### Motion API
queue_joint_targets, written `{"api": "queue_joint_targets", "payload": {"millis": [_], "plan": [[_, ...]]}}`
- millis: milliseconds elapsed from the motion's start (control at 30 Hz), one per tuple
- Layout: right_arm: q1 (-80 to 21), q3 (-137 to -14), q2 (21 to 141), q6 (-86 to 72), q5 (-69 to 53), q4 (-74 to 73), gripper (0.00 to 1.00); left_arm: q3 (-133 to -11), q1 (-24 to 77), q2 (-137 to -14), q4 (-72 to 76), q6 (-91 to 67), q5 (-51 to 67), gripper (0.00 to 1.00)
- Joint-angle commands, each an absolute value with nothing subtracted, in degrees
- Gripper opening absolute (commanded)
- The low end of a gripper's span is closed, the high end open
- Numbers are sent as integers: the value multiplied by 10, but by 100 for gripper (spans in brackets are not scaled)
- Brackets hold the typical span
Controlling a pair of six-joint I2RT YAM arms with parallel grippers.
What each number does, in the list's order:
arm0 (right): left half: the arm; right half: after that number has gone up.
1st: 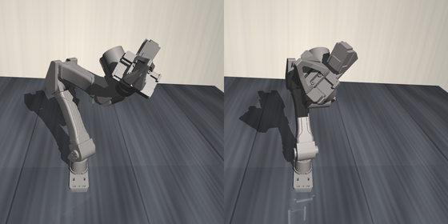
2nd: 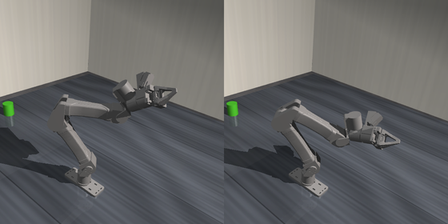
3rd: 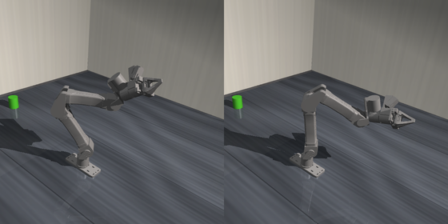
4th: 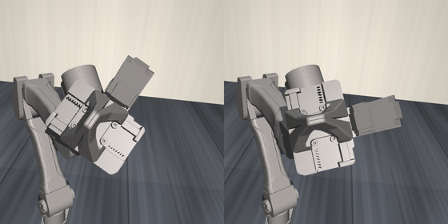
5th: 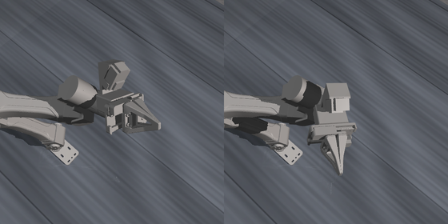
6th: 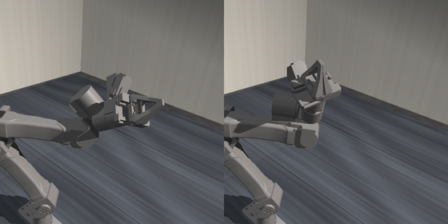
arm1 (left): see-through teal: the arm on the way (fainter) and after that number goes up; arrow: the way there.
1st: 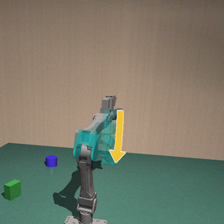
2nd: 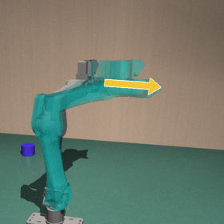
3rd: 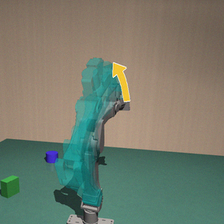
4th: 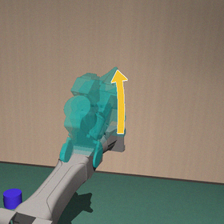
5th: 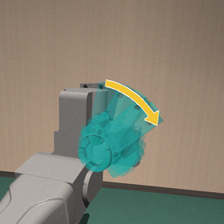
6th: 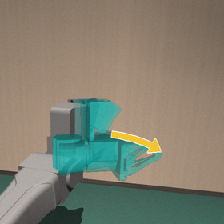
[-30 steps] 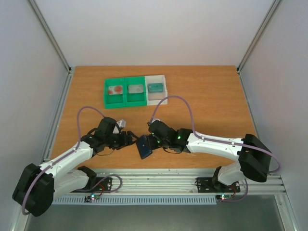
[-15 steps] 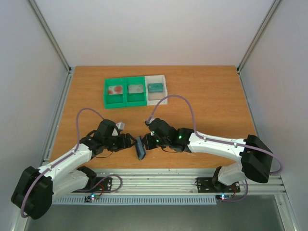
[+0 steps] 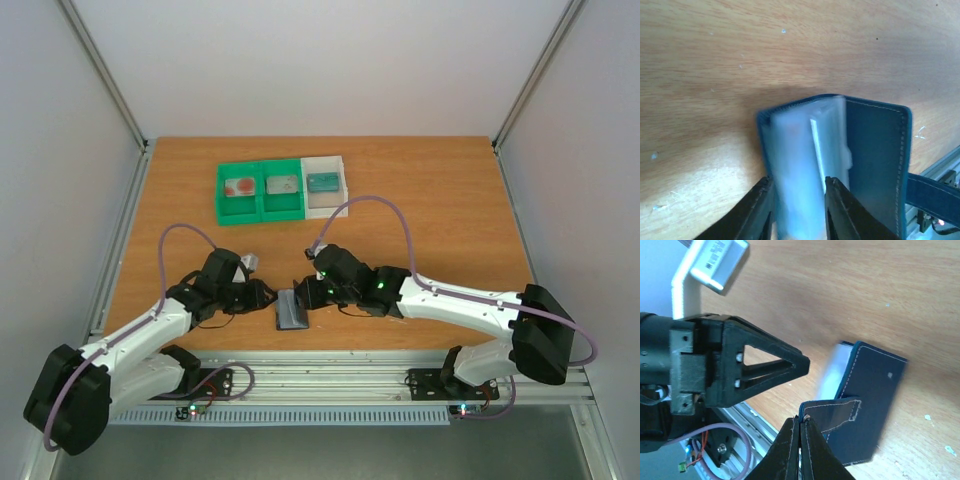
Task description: Take the credit cards out of the card holder
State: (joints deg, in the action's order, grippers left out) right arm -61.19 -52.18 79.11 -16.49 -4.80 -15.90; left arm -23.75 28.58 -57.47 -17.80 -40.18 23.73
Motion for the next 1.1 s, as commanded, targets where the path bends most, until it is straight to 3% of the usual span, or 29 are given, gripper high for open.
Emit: {"api": "queue_joint_targets", "payload": {"millis": [0,133,267,367,467,533,1067], "plan": [[-614,-516,771,-180,-59,-130,1,-231,285,-585,-169,-400,235,24],[-614,-512,775,-183,-54,-130,1,-229,285,-592,-152,-403,252,4],[-610,-519,776,-192,-16,-187,1,-230,285,-593,-155,-403,248,0],[-603,-511,769,-191,25,-227,1,-230,285,-591,-162,-405,237,7],[-589,-492,764,-190,38,-251,1,-230,284,-592,-161,-407,233,25],[-581,-476,764,-193,44,-259,1,-226,285,-595,-152,-411,235,30],[-509,-410,798,-219,58,-275,1,-218,285,-673,-50,-435,283,35]]}}
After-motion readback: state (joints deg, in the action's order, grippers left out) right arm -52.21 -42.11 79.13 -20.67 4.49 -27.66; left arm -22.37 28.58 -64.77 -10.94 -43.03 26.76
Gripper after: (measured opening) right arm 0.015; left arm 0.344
